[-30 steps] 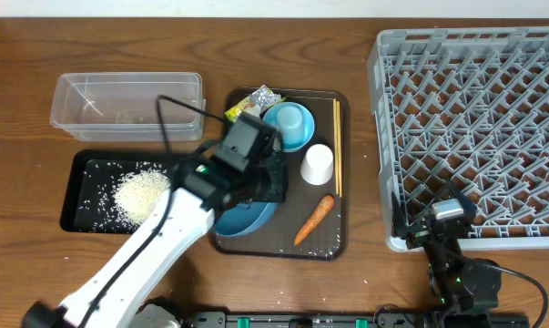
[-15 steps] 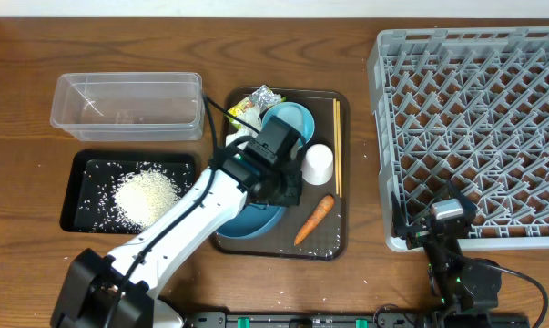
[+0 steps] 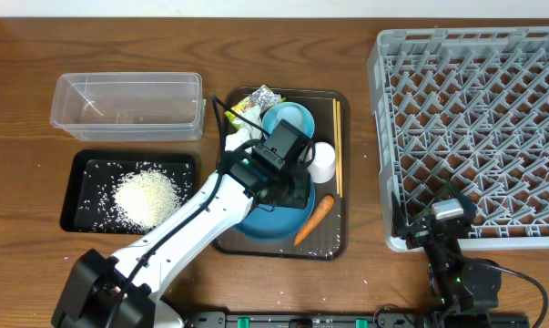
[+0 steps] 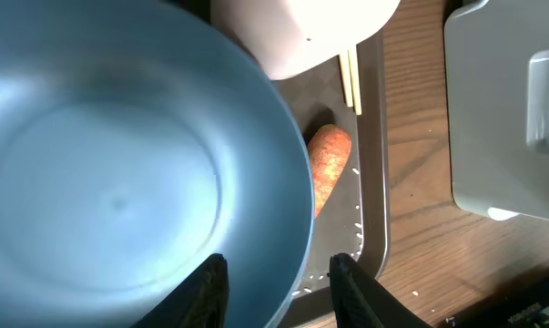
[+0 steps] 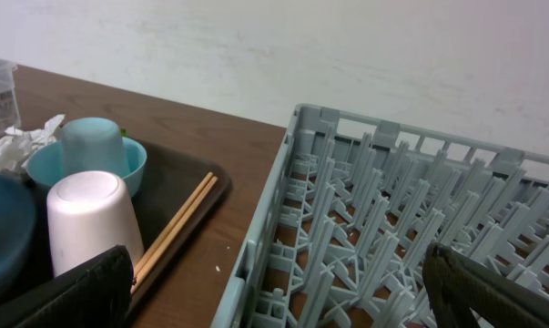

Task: Sort waste into correct bins and load items into the dishwasher rack
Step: 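Carry the emptied blue plate back and lower it onto the middle tray, then release the plate and retract the left gripper to the left side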

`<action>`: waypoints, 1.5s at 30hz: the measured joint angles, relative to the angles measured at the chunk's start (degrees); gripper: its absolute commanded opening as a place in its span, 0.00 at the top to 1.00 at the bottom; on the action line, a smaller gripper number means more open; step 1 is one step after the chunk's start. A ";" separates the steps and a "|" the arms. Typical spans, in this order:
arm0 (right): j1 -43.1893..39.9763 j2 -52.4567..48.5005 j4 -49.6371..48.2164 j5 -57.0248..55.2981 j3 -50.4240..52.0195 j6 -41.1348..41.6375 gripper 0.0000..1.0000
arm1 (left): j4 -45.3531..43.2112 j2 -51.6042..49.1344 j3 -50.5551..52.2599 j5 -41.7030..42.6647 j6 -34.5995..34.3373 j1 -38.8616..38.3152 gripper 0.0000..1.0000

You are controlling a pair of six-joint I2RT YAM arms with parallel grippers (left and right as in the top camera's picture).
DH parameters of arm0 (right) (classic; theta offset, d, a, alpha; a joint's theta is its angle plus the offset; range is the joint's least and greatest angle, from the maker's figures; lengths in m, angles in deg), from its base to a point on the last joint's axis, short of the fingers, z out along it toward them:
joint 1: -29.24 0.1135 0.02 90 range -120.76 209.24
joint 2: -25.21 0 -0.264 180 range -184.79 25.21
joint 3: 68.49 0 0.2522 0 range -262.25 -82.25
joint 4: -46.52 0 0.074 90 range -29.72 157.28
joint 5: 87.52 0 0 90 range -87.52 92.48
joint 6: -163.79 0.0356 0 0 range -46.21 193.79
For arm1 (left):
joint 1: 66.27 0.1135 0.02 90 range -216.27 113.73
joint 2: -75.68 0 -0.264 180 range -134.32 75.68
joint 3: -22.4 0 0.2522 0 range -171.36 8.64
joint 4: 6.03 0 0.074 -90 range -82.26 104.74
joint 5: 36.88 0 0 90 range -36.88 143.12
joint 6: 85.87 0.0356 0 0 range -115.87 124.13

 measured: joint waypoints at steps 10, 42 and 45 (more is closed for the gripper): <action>0.00 0.00 0.00 0.00 0.00 -0.02 0.01 | 0.00 2.64 0.00 -1.25 0.50 0.00 0.39; 0.00 0.00 0.00 0.00 0.00 0.00 0.01 | 14.69 6.45 -17.27 -5.49 2.47 19.23 0.12; 0.00 0.00 0.00 0.00 0.00 0.00 0.01 | 17.90 6.19 -17.92 -2.19 2.64 19.67 0.11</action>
